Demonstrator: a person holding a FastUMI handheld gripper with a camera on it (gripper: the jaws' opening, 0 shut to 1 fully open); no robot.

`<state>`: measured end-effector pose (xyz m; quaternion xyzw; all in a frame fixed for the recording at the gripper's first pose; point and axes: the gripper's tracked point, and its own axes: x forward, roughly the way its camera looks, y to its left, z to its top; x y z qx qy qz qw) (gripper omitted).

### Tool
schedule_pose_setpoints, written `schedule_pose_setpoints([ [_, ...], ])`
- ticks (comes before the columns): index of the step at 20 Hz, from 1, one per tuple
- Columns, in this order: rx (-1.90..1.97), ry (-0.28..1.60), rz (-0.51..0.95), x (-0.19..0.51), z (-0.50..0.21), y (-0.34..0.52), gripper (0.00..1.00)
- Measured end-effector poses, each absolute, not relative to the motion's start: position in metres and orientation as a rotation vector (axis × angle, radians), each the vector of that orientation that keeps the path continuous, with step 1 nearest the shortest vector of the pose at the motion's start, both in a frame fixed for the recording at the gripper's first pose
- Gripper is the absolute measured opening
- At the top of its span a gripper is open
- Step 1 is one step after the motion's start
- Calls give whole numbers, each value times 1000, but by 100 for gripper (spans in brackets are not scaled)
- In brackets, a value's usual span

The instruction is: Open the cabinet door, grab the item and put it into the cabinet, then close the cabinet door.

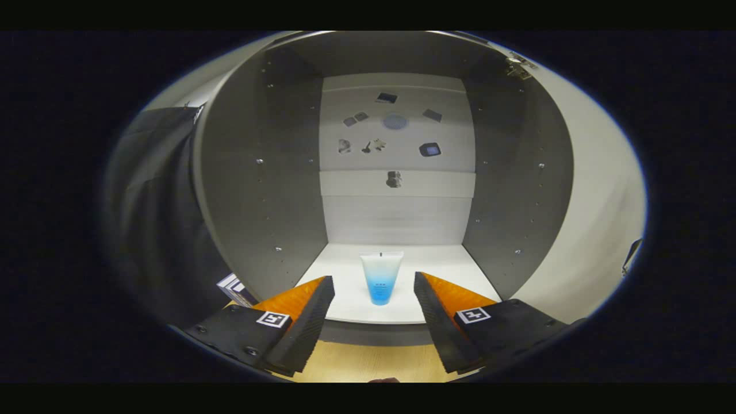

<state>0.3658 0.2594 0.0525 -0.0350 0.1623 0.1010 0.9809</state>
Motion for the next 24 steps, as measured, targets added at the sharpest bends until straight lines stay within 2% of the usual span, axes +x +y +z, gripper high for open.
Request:
schedule_pose_setpoints([
  [12,-68,138,249,218,122,238,90],
  [24,-19,70,87,92,140,132,90],
])
